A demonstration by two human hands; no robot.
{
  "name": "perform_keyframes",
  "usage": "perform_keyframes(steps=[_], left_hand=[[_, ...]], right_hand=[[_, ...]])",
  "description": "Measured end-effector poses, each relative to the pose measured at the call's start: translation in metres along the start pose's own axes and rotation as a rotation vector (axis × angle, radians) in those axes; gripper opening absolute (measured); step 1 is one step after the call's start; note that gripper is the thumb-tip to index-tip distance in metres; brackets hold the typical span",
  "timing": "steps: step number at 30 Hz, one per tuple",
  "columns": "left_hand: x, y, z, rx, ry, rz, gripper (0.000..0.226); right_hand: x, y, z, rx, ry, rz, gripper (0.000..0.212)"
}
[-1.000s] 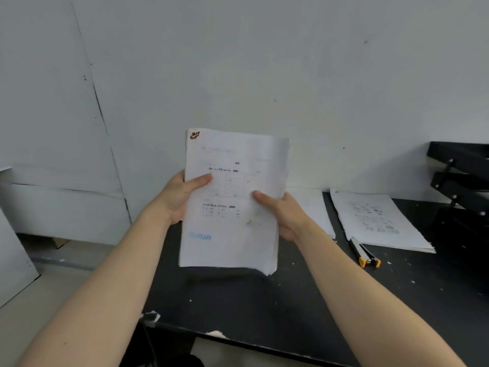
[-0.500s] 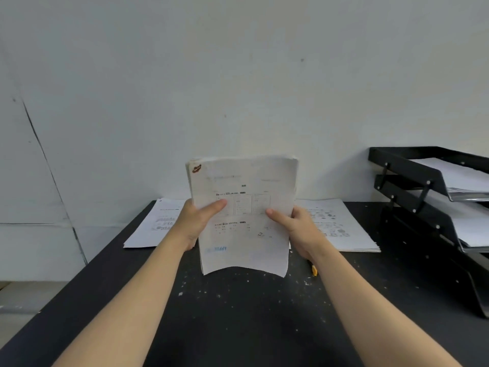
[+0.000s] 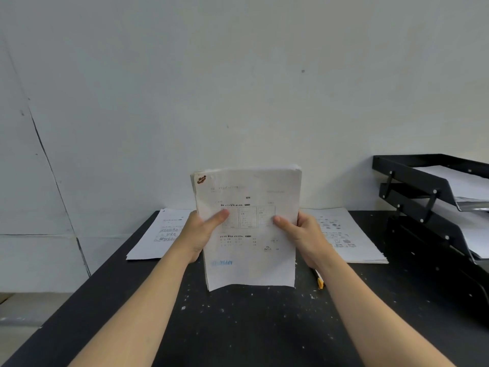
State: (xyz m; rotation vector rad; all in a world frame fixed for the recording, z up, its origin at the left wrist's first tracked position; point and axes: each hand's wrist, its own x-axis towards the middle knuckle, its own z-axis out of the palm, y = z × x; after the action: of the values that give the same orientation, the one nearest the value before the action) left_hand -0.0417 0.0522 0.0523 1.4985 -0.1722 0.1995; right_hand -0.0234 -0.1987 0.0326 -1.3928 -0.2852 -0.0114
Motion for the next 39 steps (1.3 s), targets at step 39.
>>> perform_keyframes(steps=[39], left_hand=[[0.004, 0.035, 0.0, 0.108, 0.046, 0.08, 0.022]], right_hand=[[-0.001, -0.106, 0.128, -1.345, 0.148, -0.551, 0.069]])
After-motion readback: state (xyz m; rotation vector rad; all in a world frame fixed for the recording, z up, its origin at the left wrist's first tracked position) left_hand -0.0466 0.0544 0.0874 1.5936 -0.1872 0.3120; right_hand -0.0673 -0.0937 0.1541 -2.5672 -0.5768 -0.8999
